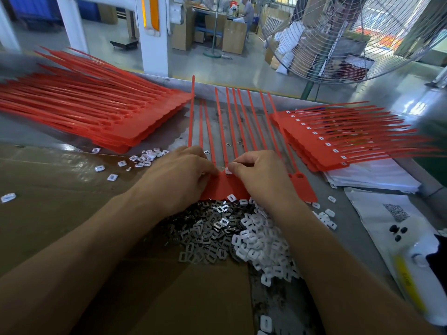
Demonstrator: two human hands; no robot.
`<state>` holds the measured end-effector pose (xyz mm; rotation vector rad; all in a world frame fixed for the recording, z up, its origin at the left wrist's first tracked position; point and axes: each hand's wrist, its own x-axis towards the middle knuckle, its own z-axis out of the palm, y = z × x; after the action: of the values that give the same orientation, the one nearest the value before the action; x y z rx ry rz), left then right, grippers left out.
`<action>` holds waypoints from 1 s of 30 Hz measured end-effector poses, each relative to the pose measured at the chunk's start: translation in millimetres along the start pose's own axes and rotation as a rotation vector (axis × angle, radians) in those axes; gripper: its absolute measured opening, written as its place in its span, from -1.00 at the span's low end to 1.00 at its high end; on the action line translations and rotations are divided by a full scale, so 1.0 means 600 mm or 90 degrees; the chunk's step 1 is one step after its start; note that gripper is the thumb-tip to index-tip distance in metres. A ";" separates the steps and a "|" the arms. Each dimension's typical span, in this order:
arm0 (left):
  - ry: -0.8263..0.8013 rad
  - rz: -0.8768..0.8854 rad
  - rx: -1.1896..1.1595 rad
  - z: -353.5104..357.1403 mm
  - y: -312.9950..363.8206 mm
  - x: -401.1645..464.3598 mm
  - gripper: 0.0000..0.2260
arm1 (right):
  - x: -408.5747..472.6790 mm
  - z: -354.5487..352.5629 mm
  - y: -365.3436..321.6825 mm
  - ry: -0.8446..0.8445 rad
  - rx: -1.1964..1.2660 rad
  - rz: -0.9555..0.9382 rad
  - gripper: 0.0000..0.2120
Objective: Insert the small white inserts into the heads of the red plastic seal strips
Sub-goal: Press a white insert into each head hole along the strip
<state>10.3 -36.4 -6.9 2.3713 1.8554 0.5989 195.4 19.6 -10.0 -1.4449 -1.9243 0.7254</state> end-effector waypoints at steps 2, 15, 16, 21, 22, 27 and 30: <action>0.002 0.001 -0.003 0.000 0.001 0.000 -0.71 | 0.000 0.000 -0.001 0.003 -0.013 -0.001 -0.88; 0.004 0.004 0.006 0.001 0.000 -0.001 -0.72 | 0.000 0.002 0.002 -0.006 -0.020 -0.015 -0.96; 0.004 0.004 0.007 0.000 0.000 -0.001 -0.71 | 0.000 0.001 0.002 -0.010 -0.021 -0.020 -0.96; 0.005 0.004 0.008 0.001 0.000 -0.001 -0.72 | 0.001 -0.004 0.006 -0.025 -0.039 -0.029 -0.97; 0.005 0.004 0.008 0.002 0.000 -0.001 -0.72 | 0.000 -0.005 0.005 -0.030 -0.047 -0.029 -0.95; 0.002 0.003 0.008 0.001 0.001 -0.002 -0.71 | -0.001 -0.006 0.000 -0.044 -0.057 -0.032 -0.91; -0.001 0.007 0.005 -0.001 0.001 -0.002 -0.71 | -0.004 -0.003 -0.002 -0.033 -0.071 -0.049 -0.93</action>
<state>10.4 -37.9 -6.5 2.3871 1.8497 0.5903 196.5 17.3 -8.2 -1.4215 -2.0774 0.6348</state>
